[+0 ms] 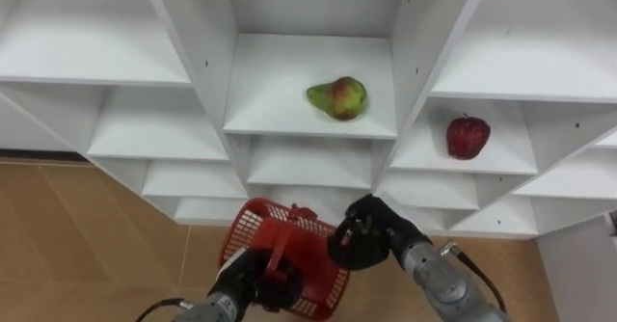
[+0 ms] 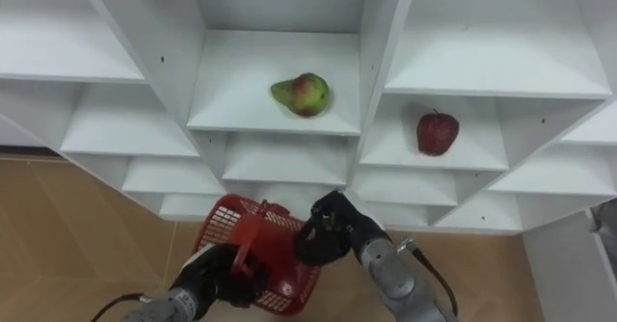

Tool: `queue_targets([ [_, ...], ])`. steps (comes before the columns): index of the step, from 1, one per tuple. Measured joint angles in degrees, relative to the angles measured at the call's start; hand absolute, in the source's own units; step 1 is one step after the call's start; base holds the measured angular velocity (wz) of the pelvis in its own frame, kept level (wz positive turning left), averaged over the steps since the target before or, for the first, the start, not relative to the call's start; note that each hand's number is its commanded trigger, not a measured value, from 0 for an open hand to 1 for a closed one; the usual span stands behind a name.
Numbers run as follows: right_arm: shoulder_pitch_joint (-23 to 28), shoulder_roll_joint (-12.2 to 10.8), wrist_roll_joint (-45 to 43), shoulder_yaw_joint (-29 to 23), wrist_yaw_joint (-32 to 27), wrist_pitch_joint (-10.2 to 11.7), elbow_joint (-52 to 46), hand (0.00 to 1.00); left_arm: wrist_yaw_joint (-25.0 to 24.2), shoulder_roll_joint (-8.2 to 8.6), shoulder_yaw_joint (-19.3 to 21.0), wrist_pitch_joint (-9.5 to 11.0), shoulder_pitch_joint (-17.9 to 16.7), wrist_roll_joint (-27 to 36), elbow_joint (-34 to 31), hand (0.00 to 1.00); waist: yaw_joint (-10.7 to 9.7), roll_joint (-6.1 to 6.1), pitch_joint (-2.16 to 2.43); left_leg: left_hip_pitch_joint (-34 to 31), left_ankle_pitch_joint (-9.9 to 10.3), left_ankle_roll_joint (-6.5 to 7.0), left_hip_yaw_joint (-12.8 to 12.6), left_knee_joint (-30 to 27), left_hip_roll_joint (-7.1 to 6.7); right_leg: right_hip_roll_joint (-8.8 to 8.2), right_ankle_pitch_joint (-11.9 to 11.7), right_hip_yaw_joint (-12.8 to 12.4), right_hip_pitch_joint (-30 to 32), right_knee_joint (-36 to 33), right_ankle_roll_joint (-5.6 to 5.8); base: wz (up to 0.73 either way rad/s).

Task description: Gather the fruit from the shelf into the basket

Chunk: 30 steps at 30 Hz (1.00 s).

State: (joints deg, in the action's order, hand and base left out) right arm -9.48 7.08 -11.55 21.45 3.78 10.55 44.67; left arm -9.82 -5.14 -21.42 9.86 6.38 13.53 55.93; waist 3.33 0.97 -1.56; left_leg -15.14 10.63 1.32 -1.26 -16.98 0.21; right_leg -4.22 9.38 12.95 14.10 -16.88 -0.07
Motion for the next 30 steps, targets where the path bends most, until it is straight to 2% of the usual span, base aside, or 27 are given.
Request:
queue_targets([
  [6, -0.3, 0.0, 0.5, 2.3, 0.0, 0.0, 2.4, 1.00, -2.1, 0.01, -2.5, 0.0, 0.3, 2.7, -2.6, 1.00, -0.1, -0.43, -0.32, -0.4, 0.0, 0.00, 0.3, -0.4, 0.01, 0.02, 0.0, 0.1, 0.0, 0.0, 0.00, 0.02],
  [14, -1.2, 0.3, 0.8, 2.4, -0.8, -0.1, 4.1, 1.00, -2.8, -0.21, -4.1, 0.0, 0.7, 2.7, -4.3, 1.00, -0.4, -0.44, -0.33, -1.6, 0.0, 0.00, -0.2, -0.8, 0.02, -0.15, 0.0, -0.2, 1.6, -0.9, 0.00, -0.01],
  [20, -1.2, 0.3, 1.1, 1.9, -1.2, 0.0, 4.2, 1.00, -4.4, -0.39, -4.1, 0.0, 1.0, 2.7, -4.4, 1.00, -1.8, -0.44, -0.33, -2.2, 0.0, 0.02, -0.1, -1.5, 0.05, -0.10, 0.0, -0.1, 1.8, -0.9, -0.01, 0.01],
  [25, -1.2, 0.1, 1.9, 1.9, -1.2, 0.0, 4.5, 1.00, -4.6, -0.39, -4.3, 0.0, 1.1, 2.6, -4.4, 1.00, -1.9, -0.45, -0.33, -2.3, 0.0, 0.02, -0.1, -1.7, 0.11, -0.04, 0.0, -0.2, 1.8, -0.9, -0.03, 0.00],
  [30, -1.2, 0.0, 2.0, 2.1, -1.2, 0.0, 4.6, 1.00, -4.6, -1.22, -5.8, 0.0, 1.1, 2.6, -5.3, 1.00, -1.9, -0.52, -0.37, -2.2, 0.0, 0.02, -0.4, -1.7, 0.25, 0.04, 0.0, -0.5, 1.9, -1.1, -0.09, 0.00],
])
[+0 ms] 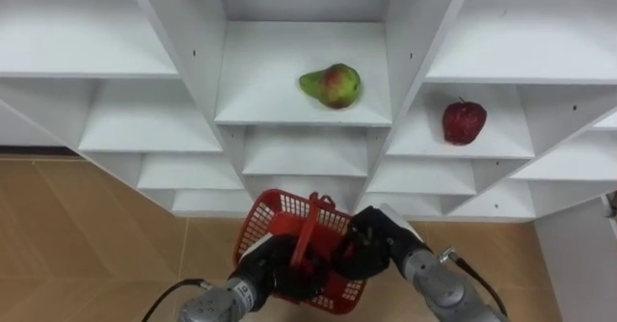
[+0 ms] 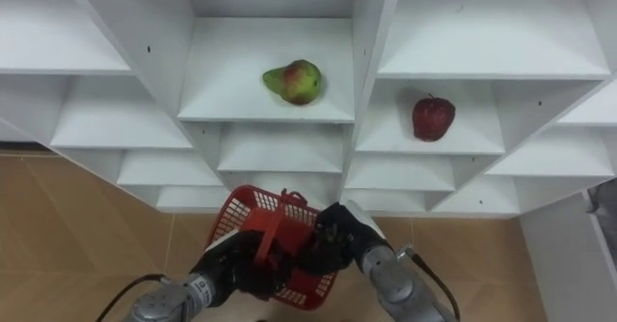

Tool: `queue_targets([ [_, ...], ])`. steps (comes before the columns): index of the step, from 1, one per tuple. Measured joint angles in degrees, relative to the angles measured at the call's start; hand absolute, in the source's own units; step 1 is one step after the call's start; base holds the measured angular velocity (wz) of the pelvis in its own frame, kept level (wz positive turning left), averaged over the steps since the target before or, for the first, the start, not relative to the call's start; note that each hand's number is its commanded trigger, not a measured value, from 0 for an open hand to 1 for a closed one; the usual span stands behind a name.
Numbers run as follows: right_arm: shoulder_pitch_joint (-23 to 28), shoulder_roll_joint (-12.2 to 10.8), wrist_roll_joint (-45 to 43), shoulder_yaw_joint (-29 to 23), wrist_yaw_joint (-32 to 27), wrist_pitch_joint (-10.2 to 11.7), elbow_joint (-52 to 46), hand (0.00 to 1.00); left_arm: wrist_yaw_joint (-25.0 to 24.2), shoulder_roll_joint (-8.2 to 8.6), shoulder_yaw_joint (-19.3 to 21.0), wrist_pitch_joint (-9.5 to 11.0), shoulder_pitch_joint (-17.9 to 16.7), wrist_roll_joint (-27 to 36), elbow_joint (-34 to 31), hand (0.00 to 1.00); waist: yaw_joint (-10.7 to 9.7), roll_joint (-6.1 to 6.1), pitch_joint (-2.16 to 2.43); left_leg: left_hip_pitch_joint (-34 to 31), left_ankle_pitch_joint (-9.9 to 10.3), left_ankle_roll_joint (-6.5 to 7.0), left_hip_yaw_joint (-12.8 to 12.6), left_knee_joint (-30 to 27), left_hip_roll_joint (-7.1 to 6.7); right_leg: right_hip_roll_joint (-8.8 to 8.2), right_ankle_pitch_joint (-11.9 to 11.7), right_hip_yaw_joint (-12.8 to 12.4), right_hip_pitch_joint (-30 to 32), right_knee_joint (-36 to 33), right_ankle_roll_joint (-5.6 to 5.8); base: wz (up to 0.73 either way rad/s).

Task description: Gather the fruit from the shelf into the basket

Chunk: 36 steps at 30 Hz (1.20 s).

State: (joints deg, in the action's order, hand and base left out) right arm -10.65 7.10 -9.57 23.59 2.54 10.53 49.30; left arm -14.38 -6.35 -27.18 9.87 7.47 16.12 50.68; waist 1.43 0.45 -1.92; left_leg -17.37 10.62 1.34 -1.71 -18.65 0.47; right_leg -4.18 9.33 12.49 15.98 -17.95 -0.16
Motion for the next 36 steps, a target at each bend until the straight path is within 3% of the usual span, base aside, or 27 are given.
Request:
queue_targets([
  [5, 0.0, 0.3, 0.1, 0.0, 0.1, 0.1, 0.0, 1.00, 0.0, -0.05, -0.7, 0.0, 0.0, 0.0, -0.5, 1.00, -0.2, -0.31, -0.02, -0.1, 0.0, -0.01, 0.1, 0.0, 0.03, 0.03, 0.0, 0.2, 0.0, 0.1, -0.03, 0.00],
  [6, 0.0, 0.4, 0.1, 0.0, 0.1, 0.1, 0.0, 0.83, 0.0, -0.06, -1.0, 0.0, 0.0, 0.0, -0.6, 1.00, -0.2, -0.38, -0.03, -0.1, 0.0, -0.01, 0.1, 0.0, 0.03, 0.04, 0.0, 0.1, 0.0, 0.1, -0.03, 0.00],
  [7, 0.0, 0.4, 0.1, 0.0, 0.1, 0.1, 0.0, 0.33, 0.0, -0.06, -1.1, 0.0, 0.0, 0.0, -0.7, 1.00, -0.2, -0.41, -0.03, -0.1, 0.0, -0.01, 0.1, 0.0, 0.03, 0.04, 0.0, 0.1, 0.0, 0.1, -0.03, 0.00],
  [9, -0.2, 0.7, 0.6, 0.0, 0.0, 0.2, 0.0, 0.00, 0.0, -0.28, -1.3, -0.1, 0.0, 0.0, -1.8, 1.00, -0.2, -0.47, -0.01, -0.4, 0.0, -0.01, 0.1, 0.0, 0.05, 0.05, 0.0, 0.1, 0.4, 0.1, -0.04, 0.00],
  [22, -0.7, 1.5, 0.5, 2.2, -0.4, -0.1, 2.1, 0.00, -5.2, -0.06, -6.2, 0.0, 0.3, 0.1, -4.7, 1.00, 0.3, -0.86, 0.06, -0.8, 0.0, -0.03, 0.0, 0.0, 0.13, 0.19, -0.1, 0.3, 0.6, 0.2, -0.12, 0.00],
  [36, -0.6, 1.4, 0.5, 2.7, 0.2, -0.6, 4.3, 0.00, -8.7, -0.10, -7.1, -0.6, 0.5, 0.1, -4.6, 1.00, 0.3, -0.93, 0.06, -0.1, -0.1, -0.25, -1.3, 0.2, 0.74, 0.50, -0.4, -0.1, 0.6, 0.2, -0.51, -0.03],
])
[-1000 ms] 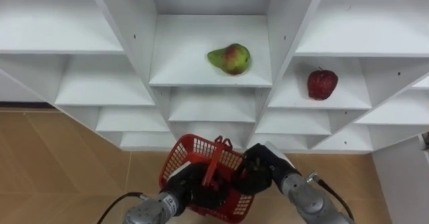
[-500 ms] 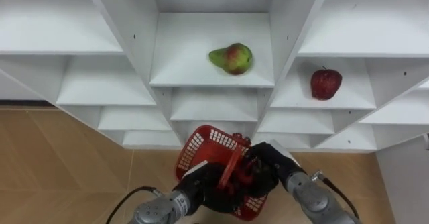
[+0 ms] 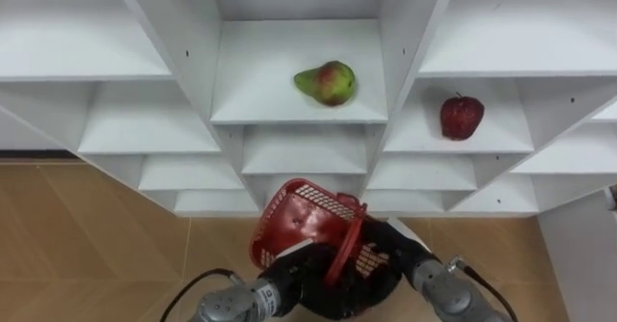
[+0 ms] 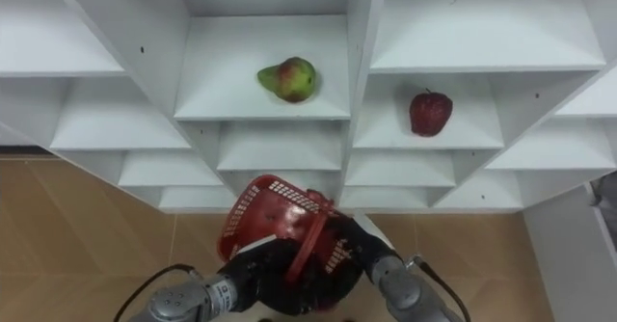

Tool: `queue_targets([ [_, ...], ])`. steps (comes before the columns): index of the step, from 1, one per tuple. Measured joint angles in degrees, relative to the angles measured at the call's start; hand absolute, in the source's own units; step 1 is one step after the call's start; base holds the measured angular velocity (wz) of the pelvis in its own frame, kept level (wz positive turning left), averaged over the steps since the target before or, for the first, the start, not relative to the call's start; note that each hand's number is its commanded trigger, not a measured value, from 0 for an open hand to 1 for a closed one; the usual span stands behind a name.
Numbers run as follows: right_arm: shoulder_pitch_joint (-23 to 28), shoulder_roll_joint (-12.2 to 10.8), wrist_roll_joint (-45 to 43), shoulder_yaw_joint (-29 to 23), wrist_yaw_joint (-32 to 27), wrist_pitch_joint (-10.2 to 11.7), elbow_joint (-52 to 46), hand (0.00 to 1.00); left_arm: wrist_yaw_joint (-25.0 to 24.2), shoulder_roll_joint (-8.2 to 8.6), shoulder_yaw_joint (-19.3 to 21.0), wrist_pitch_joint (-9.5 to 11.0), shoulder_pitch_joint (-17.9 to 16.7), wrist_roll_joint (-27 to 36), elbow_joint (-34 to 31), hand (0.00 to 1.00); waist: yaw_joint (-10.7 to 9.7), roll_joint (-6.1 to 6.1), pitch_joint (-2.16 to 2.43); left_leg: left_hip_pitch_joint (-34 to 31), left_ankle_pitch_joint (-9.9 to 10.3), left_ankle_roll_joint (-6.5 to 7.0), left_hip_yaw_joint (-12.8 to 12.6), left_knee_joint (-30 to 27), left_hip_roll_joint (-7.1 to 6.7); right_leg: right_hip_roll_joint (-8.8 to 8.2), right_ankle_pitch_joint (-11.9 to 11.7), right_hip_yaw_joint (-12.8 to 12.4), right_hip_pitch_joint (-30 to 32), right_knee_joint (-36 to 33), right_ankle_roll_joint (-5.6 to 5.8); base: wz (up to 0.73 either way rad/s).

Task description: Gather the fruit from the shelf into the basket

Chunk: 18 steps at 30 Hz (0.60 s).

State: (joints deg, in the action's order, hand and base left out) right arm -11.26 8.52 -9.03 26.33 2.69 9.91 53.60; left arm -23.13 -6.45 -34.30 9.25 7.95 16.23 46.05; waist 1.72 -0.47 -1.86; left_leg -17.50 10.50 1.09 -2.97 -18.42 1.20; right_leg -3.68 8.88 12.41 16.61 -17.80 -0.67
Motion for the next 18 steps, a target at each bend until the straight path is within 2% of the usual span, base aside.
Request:
queue_targets([
  [18, 0.2, 0.0, 0.1, 0.3, 0.0, 0.0, 0.2, 0.00, -0.2, 0.00, -0.1, -0.2, 0.0, 0.5, 0.1, 1.00, 0.0, -0.02, 0.02, 0.3, 0.0, -0.02, -0.5, -0.1, 0.10, 0.13, -0.1, -0.7, 0.0, -0.2, -0.08, 0.00],
])
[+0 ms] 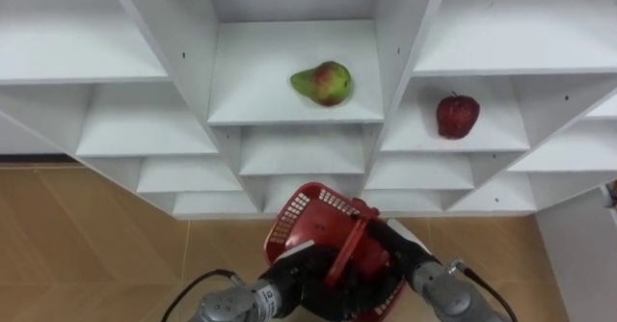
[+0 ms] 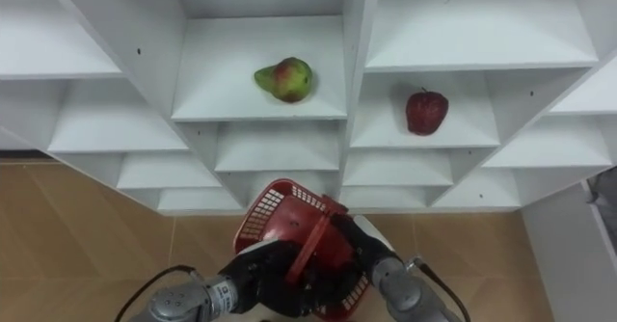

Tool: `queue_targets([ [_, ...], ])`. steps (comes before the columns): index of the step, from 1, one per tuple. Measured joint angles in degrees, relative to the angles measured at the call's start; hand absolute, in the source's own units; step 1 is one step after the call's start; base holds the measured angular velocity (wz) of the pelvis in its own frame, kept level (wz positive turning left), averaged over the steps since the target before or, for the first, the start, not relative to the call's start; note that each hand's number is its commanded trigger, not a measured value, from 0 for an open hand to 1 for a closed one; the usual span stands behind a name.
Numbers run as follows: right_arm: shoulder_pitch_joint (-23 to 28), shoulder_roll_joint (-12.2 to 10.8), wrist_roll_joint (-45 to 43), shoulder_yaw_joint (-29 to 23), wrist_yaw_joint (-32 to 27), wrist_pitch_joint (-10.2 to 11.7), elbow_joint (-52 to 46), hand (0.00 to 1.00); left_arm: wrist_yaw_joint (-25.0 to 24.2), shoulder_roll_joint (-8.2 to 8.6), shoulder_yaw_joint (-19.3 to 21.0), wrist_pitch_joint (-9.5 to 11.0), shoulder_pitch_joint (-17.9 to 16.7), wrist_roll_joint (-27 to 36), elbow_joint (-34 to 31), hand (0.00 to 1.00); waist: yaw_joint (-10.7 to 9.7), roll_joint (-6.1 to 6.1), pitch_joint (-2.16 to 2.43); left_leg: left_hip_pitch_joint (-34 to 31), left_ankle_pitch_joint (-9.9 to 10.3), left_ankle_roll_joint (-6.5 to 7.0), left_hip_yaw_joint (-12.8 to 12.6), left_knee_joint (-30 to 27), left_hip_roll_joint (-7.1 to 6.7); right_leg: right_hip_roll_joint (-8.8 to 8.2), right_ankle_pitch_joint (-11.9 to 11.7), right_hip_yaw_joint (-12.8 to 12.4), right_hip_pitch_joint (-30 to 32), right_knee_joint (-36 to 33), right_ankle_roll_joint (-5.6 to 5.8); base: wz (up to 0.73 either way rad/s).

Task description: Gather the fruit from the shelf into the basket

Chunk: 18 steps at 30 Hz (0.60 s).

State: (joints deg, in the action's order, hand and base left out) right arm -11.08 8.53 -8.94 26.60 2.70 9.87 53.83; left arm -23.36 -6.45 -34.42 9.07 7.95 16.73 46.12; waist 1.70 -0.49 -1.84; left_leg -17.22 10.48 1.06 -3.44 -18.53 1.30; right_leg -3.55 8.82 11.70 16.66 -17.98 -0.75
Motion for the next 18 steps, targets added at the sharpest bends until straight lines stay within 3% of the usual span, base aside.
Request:
queue_targets([
  [18, 1.0, 0.0, -0.1, 1.0, 0.5, 0.0, -0.1, 0.00, -1.9, -0.36, 0.7, -0.4, -0.3, 0.6, 1.2, 1.00, 0.3, -0.17, 0.25, 1.7, -0.1, -0.13, -0.3, 0.3, 0.03, 0.10, 0.0, -0.4, -1.7, 0.5, 0.01, 0.00],
])
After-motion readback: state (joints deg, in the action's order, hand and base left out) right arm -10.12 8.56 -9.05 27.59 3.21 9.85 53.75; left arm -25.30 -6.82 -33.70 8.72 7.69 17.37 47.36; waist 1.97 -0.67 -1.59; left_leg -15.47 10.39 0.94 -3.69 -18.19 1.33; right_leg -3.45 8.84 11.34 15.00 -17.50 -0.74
